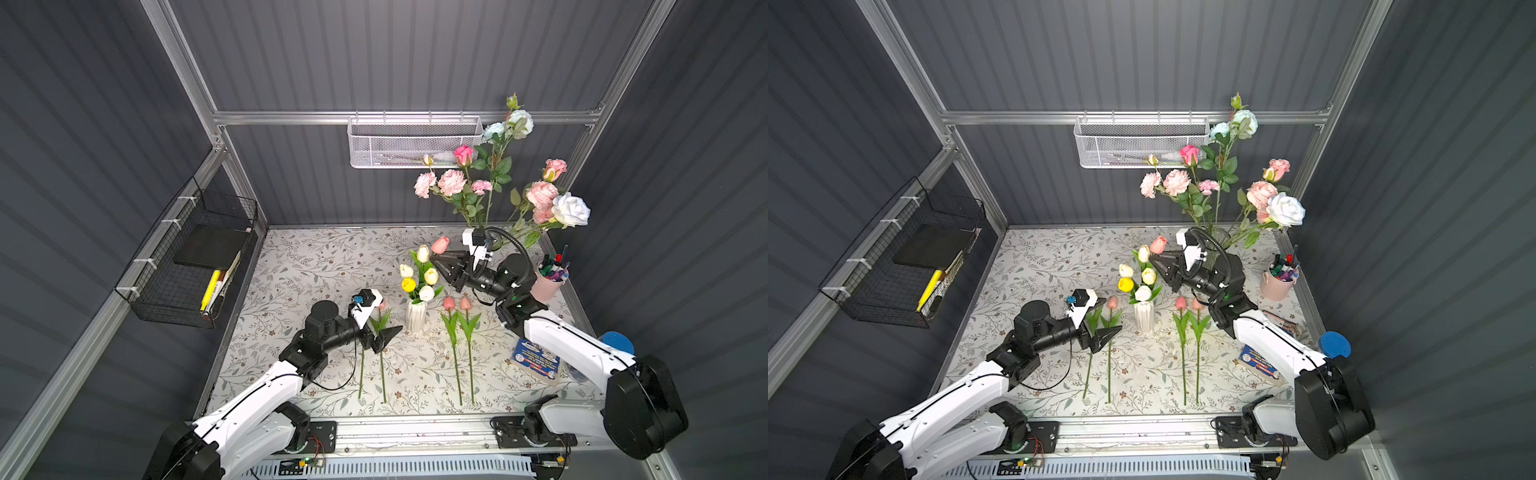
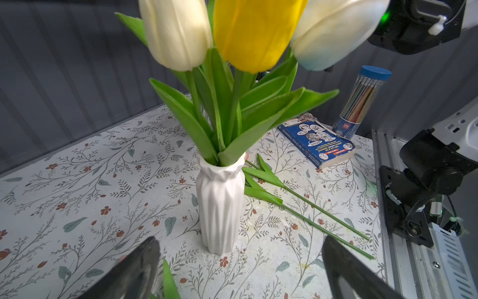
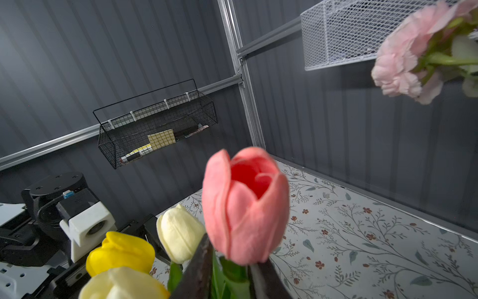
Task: Pick out pink flowers from the vase
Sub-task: Pick up the flower from the vase.
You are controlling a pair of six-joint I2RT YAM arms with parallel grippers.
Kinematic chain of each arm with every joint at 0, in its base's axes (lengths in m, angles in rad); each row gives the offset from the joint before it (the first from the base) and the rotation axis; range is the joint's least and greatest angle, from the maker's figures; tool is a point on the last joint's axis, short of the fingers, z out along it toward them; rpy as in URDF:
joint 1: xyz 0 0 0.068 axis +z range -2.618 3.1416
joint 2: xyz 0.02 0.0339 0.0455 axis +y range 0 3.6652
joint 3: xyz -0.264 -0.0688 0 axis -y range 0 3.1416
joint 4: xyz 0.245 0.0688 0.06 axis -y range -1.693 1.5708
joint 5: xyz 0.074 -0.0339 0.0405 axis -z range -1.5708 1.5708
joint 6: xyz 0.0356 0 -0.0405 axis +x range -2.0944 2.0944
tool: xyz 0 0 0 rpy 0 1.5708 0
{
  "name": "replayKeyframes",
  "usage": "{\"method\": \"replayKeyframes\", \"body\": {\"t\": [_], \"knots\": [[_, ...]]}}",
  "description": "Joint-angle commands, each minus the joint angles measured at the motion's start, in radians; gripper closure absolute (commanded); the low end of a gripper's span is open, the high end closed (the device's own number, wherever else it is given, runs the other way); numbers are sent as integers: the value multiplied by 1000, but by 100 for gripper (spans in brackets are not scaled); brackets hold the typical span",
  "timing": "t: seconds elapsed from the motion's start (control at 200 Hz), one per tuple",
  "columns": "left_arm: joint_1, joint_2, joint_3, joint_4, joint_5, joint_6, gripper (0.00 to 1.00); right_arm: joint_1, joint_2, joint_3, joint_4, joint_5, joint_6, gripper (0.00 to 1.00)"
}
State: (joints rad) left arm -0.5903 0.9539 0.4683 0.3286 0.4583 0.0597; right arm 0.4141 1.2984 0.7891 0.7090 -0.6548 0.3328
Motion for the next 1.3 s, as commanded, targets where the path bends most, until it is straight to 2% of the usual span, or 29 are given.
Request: {"method": "replayKeyframes", "body": {"t": [0.0,0.535,1.296], "knots": [[-5,-2,17,-9,25,5,1,4,-13,17,8,4,-1,77],[-6,-9,16,-10,20,5,1,3,-75,86,-79,52,-77,92],[-5,-29,25,-14,19,9,1,3,-165,395,-421,68,-238,91]]}}
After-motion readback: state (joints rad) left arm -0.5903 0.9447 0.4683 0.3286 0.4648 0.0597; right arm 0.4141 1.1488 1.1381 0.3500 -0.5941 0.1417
